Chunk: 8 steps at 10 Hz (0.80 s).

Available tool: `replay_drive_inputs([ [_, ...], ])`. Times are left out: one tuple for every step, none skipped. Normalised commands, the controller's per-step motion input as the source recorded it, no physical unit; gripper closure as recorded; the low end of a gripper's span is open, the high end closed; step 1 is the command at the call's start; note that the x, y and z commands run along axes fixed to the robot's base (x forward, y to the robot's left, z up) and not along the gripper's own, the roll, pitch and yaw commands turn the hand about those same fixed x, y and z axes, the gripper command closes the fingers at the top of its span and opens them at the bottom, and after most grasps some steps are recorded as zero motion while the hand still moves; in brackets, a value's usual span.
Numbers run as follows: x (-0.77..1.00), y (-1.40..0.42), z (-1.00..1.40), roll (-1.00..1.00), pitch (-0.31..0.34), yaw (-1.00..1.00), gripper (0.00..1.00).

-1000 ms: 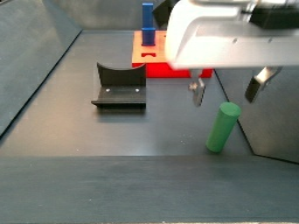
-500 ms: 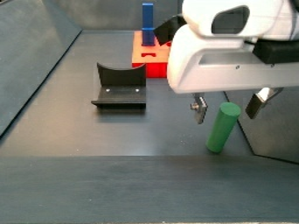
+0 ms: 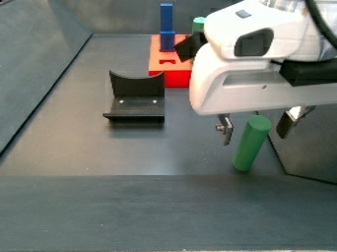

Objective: Pick up the round object. Move up. Move to above the board. Insert the round object.
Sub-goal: Pick up the round object.

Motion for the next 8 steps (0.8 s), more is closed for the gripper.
replay_drive_inputs([
  [0.0, 0.0, 0.0, 0.0, -0.014, 0.0, 0.0],
  [0.0, 0.0, 0.0, 0.0, 0.0, 0.0, 0.0],
  [0.0, 0.0, 0.0, 0.0, 0.0, 0.0, 1.0],
  [0.0, 0.0, 0.0, 0.0, 0.0, 0.0, 1.0],
  [0.0, 0.0, 0.0, 0.0, 0.0, 0.0, 1.0],
  [0.0, 0.0, 0.0, 0.0, 0.0, 0.0, 1.0],
  [0.0, 0.0, 0.0, 0.0, 0.0, 0.0, 1.0],
  [0.0, 0.0, 0.0, 0.0, 0.0, 0.0, 1.0],
])
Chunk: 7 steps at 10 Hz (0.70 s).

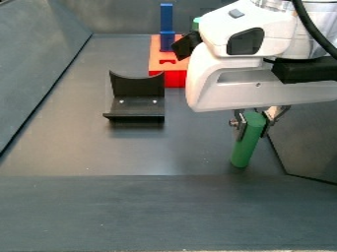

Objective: Pick up the round object. Move up. Move to above the board. Insert the round object.
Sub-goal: Pick up the round object, then move up.

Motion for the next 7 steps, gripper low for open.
replay_drive_inputs([
  [0.0, 0.0, 0.0, 0.0, 0.0, 0.0, 1.0],
  [0.0, 0.0, 0.0, 0.0, 0.0, 0.0, 1.0],
  [0.0, 0.0, 0.0, 0.0, 0.0, 0.0, 1.0],
  [0.0, 0.0, 0.0, 0.0, 0.0, 0.0, 1.0],
  [0.0, 0.0, 0.0, 0.0, 0.0, 0.0, 1.0],
  [0.0, 0.0, 0.83, 0.0, 0.0, 0.0, 1.0],
  [0.03, 0.03, 0.78, 0.0, 0.038, 0.0, 1.0],
])
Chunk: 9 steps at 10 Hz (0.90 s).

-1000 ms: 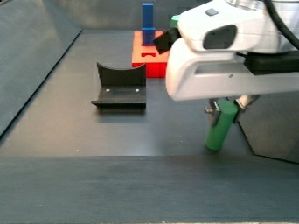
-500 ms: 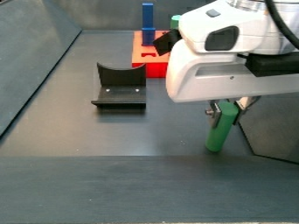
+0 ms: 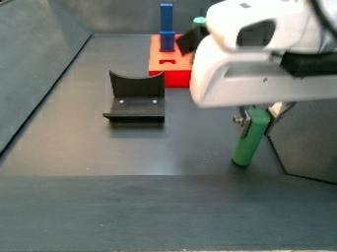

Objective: Pick up the round object. Move up. Move to above the board. Insert the round object.
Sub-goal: Move up, then move to above the board.

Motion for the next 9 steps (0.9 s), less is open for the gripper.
replay_drive_inputs([
  [0.01, 0.03, 0.67, 0.01, 0.088, -0.01, 1.0],
  [0.01, 0.02, 0.56, 0.02, 0.124, -0.01, 1.0],
  [0.0, 0.01, 0.46, 0.05, 0.14, 0.0, 1.0],
  [0.0, 0.0, 0.33, 0.07, 0.154, 0.01, 1.0],
  [0.0, 0.0, 0.24, 0.08, 0.163, 0.02, 1.0],
  [0.27, -0.16, 1.0, -0.12, 0.026, 0.15, 1.0],
  [0.27, -0.16, 1.0, -0.13, 0.023, 0.14, 1.0],
  [0.25, -0.14, 1.0, -0.1, 0.056, 0.1, 1.0],
  [0.23, -0.14, 1.0, -0.06, 0.069, 0.07, 1.0],
])
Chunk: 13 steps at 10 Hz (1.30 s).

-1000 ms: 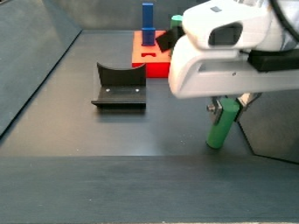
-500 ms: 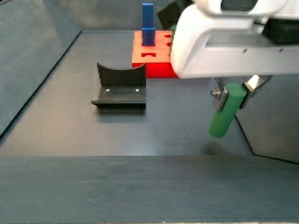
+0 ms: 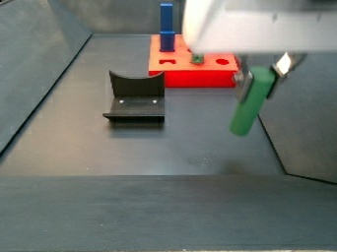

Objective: Pick up the round object. Move up. Move to above the board. Insert the round object.
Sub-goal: Move to above the board.

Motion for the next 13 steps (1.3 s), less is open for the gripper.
replay_drive_inputs([
  [0.22, -0.13, 1.0, -0.02, 0.078, 0.05, 1.0],
  [0.2, -0.12, 1.0, 0.01, 0.094, 0.04, 1.0],
  [0.18, -0.11, 1.0, 0.05, 0.117, 0.03, 1.0],
  [0.17, -0.1, 1.0, 0.06, 0.124, 0.03, 1.0],
  [0.15, -0.09, 1.0, 0.07, 0.128, 0.03, 1.0],
  [0.13, -0.09, 1.0, 0.07, 0.119, 0.02, 1.0],
  [0.11, -0.07, 1.0, 0.06, 0.112, 0.02, 1.0],
  [0.1, -0.07, 1.0, 0.06, 0.112, 0.02, 1.0],
  [0.09, -0.06, 1.0, 0.07, 0.113, 0.02, 1.0],
  [0.08, -0.06, 1.0, 0.07, 0.109, 0.02, 1.0],
  [0.06, -0.05, 1.0, 0.07, 0.11, 0.02, 1.0],
  [0.04, -0.04, 0.94, 0.08, 0.11, 0.03, 1.0],
  [0.02, -0.03, 0.75, 0.09, 0.112, 0.03, 1.0],
])
